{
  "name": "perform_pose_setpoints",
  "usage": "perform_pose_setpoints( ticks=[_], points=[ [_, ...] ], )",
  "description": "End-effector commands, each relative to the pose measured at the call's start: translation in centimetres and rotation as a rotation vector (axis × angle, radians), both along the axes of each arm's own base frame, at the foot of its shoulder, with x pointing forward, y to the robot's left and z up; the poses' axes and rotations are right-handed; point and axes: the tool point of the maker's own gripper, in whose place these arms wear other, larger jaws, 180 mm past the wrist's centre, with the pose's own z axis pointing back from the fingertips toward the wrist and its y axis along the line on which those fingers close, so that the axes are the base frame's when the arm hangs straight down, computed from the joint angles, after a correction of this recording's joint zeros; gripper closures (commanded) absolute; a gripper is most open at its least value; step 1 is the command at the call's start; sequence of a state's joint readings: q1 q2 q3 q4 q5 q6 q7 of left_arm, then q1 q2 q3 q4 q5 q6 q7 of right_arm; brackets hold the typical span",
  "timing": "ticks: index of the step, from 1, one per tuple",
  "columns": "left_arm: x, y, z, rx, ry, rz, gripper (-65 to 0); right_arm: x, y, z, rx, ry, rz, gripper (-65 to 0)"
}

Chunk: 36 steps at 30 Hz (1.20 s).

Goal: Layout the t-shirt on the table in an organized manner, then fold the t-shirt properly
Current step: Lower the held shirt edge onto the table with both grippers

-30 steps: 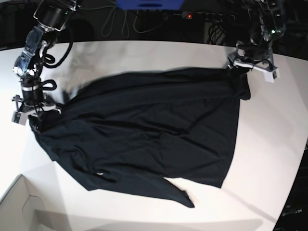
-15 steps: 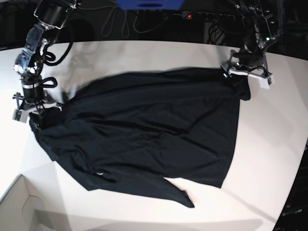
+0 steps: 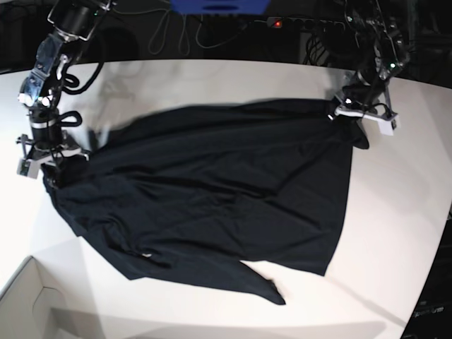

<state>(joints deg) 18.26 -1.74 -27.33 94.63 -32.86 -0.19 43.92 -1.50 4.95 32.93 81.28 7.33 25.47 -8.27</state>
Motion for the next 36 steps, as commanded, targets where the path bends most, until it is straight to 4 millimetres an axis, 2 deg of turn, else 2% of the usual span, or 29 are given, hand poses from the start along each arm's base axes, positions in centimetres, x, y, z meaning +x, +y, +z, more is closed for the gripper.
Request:
perform_pose_setpoints(
  ticks=[1,4,8,12,16,20,23,28,32,36],
  points=[
    [0.5,0.6,1.0,0.026,-0.026,0.000,0.0,1.5,0.0,2.7,-0.024,-0.086,0.014,0.0],
    [0.8,0.6,1.7,0.037,-0.045,-0.004,0.0,2.8,0.7,3.4,-0.054,-0.090,0.069,0.0],
    [1.1,1.2,2.2,0.055,-0.054,-0.012,0.0,3.8,2.3,3.0,-0.096,-0.052,0.167,-1.5],
    [1.3,2.0,2.5,0.075,-0.057,-0.020,0.0,4.0,2.9,1.9,-0.134,0.032,0.231,-13.5],
    [1.3,2.2,2.5,0.080,-0.057,-0.020,0.0,4.0,2.8,2.0,-0.143,0.040,0.233,-24.2],
    [1.4,2.2,2.6,0.083,-0.058,-0.021,0.0,3.7,2.4,1.9,-0.146,0.047,0.226,-29.5],
    [1.4,2.3,2.7,0.084,-0.060,-0.022,0.0,2.4,1.2,1.6,-0.143,0.057,0.188,-30.9],
    [1.6,3.2,3.1,0.110,-0.064,-0.031,0.0,0.1,0.4,-0.5,-0.100,0.097,0.135,-30.9],
    [2.1,3.2,3.6,0.117,-0.080,-0.032,0.0,-0.7,0.0,-3.2,-0.057,0.158,0.114,-31.0],
    [2.4,3.5,4.2,0.129,-0.091,-0.041,0.0,-0.9,0.1,-3.6,-0.052,0.170,0.116,-31.0]
  ],
)
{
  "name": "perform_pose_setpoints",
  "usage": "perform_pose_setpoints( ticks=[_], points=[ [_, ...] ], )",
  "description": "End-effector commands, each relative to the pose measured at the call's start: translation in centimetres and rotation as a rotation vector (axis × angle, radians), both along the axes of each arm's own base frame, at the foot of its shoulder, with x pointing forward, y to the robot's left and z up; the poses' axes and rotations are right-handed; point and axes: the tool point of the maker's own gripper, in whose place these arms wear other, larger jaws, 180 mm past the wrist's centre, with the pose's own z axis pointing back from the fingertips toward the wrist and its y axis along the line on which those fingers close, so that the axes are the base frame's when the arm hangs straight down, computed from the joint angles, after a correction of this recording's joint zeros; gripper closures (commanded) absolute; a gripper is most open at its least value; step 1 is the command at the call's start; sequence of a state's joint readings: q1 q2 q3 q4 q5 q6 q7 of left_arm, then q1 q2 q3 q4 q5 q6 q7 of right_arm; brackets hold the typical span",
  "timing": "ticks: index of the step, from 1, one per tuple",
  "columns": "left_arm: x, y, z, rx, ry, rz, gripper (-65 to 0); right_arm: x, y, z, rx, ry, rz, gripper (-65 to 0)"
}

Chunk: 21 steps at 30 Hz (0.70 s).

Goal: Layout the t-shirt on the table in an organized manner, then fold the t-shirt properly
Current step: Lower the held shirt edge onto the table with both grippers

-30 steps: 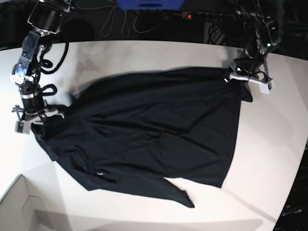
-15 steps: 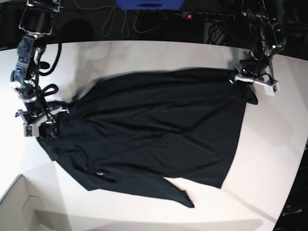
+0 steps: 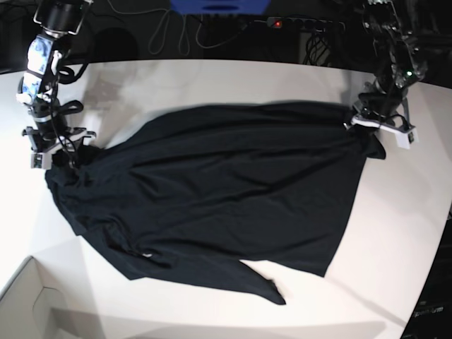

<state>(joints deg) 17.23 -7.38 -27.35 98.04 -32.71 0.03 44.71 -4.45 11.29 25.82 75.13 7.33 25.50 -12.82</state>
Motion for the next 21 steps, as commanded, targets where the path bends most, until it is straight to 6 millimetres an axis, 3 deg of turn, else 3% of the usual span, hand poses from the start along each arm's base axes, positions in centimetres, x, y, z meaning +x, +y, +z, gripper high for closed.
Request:
perform_pose_setpoints(
  ticks=[1,11,16,20,21],
  points=[
    [0.6,0.5,1.1,0.018,-0.035,0.002,0.0,1.1,-0.5,1.9,-0.015,-0.067,0.001,-31.0],
    [0.7,0.7,1.2,0.023,-0.039,0.004,0.0,0.3,0.3,0.5,0.013,-0.038,-0.001,-28.6],
    [0.7,1.3,1.4,0.036,-0.039,0.006,0.0,-0.4,-0.2,-1.1,0.029,0.004,-0.017,-15.0],
    [0.4,2.6,1.6,0.043,-0.041,0.045,0.0,-0.7,-1.0,-0.9,0.009,0.008,-0.019,0.0],
    [0.6,2.9,1.9,0.045,-0.050,0.052,0.0,-0.8,-1.1,-0.8,0.007,0.008,-0.020,0.0]
  ],
)
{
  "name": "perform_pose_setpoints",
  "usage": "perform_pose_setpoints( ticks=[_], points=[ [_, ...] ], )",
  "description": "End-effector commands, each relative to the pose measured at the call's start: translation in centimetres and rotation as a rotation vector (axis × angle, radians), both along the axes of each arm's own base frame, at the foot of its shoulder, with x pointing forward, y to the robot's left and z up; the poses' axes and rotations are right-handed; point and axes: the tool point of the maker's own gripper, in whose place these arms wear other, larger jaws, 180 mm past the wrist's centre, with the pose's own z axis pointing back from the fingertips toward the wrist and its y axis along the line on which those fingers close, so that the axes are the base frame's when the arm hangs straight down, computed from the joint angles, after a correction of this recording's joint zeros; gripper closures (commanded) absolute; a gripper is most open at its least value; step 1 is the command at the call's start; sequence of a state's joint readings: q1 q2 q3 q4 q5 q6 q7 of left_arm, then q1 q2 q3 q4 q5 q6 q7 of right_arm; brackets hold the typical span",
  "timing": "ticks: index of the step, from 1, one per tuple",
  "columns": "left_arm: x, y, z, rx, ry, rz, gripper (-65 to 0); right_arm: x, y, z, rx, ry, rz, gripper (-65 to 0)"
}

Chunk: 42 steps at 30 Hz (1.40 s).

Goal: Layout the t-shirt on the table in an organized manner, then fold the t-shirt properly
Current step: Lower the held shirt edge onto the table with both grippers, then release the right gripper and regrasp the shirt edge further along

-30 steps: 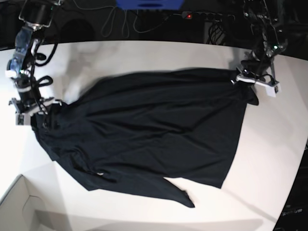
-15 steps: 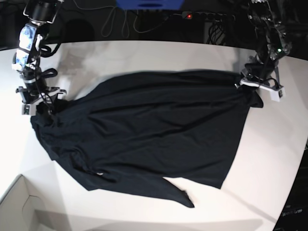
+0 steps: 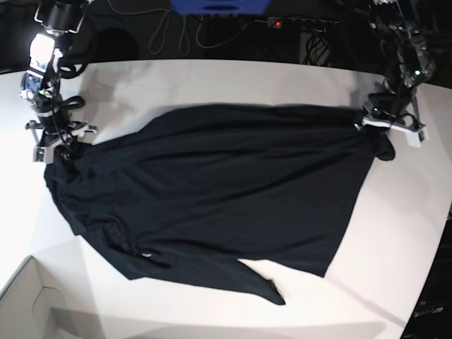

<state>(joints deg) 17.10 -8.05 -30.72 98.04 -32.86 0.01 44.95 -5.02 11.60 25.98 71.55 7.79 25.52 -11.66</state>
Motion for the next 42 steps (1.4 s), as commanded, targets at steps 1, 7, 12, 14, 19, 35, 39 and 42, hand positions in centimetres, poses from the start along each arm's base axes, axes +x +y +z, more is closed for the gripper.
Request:
perform_pose_setpoints(
  ticks=[1,7,12,14,19,35,39,42],
  points=[
    [1.0,0.8,1.4,0.023,-0.045,0.009,0.0,-0.1,-1.1,0.9,-0.024,-0.023,-0.008,0.0],
    [0.7,2.1,1.9,0.039,-0.051,0.038,0.0,-2.4,-3.4,2.3,-0.051,-0.050,-0.085,0.0],
    [0.7,2.2,1.9,0.041,-0.051,0.037,0.0,-4.0,-3.8,3.2,-0.069,-0.064,-0.118,0.0],
    [0.6,2.2,1.9,0.041,-0.050,0.037,0.0,-4.6,-3.9,3.0,-0.071,-0.056,-0.124,0.0],
    [0.5,2.1,1.8,0.040,-0.047,0.038,0.0,-5.4,-3.6,1.5,-0.045,-0.018,-0.132,0.0],
    [0.8,1.6,1.7,0.030,-0.052,0.031,0.0,-8.1,0.2,5.1,-0.081,-0.079,-0.093,-38.7],
    [0.7,1.6,1.7,0.030,-0.050,0.031,0.0,-8.8,5.4,5.5,-0.002,-0.095,-0.021,-38.7],
    [0.7,1.6,1.7,0.029,-0.049,0.031,0.0,-9.2,9.8,5.1,0.082,-0.093,0.080,-38.6]
  ],
)
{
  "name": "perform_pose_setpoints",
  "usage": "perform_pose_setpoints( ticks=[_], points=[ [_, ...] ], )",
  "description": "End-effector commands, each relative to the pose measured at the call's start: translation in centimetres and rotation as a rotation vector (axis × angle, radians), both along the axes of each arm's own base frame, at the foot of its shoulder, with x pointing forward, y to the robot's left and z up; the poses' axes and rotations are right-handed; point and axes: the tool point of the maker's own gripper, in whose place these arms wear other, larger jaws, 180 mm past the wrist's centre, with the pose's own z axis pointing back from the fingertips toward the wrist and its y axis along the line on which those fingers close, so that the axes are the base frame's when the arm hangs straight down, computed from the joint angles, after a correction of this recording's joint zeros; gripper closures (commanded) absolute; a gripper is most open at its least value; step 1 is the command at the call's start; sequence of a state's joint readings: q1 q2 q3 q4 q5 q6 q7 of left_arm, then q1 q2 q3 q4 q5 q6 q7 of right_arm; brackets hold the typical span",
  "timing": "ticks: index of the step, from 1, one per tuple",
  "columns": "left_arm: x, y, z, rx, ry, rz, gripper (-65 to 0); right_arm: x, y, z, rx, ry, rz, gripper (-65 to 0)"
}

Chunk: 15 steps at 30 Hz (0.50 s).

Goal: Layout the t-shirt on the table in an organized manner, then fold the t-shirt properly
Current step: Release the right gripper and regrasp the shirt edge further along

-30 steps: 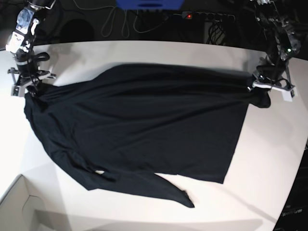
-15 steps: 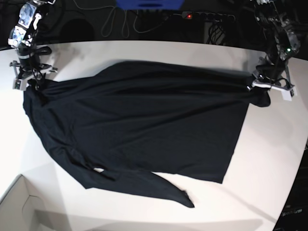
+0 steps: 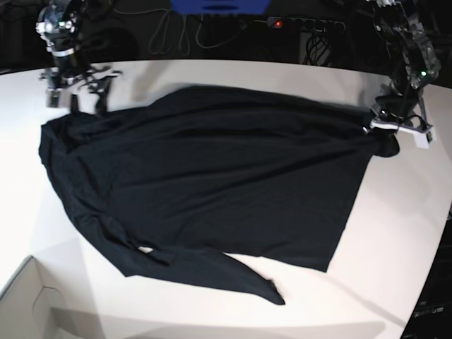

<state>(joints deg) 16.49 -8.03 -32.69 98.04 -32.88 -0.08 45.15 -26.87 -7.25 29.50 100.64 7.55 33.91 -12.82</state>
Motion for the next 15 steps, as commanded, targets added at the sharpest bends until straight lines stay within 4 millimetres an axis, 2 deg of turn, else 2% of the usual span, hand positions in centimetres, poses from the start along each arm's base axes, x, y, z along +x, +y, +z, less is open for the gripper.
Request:
perform_pose_setpoints(
  ticks=[1,5,8,11,15],
  points=[
    [0.6,0.5,1.2,0.022,-0.035,0.001,0.0,0.3,1.0,0.9,0.022,-0.044,0.021,-38.6],
    [0.6,0.7,1.3,0.028,-0.035,-0.001,0.0,0.0,5.0,-0.3,0.093,-0.013,0.102,-38.8],
    [0.6,0.7,1.3,0.029,-0.035,-0.001,0.0,0.0,6.7,-1.0,0.126,0.002,0.139,-38.8],
    [0.6,0.8,1.3,0.031,-0.034,0.000,0.0,-0.4,8.0,-2.1,0.157,0.029,0.161,-38.8],
    [0.5,0.9,1.2,0.031,-0.031,0.001,0.0,-0.8,8.4,-3.3,0.180,0.060,0.161,-38.8]
  ],
)
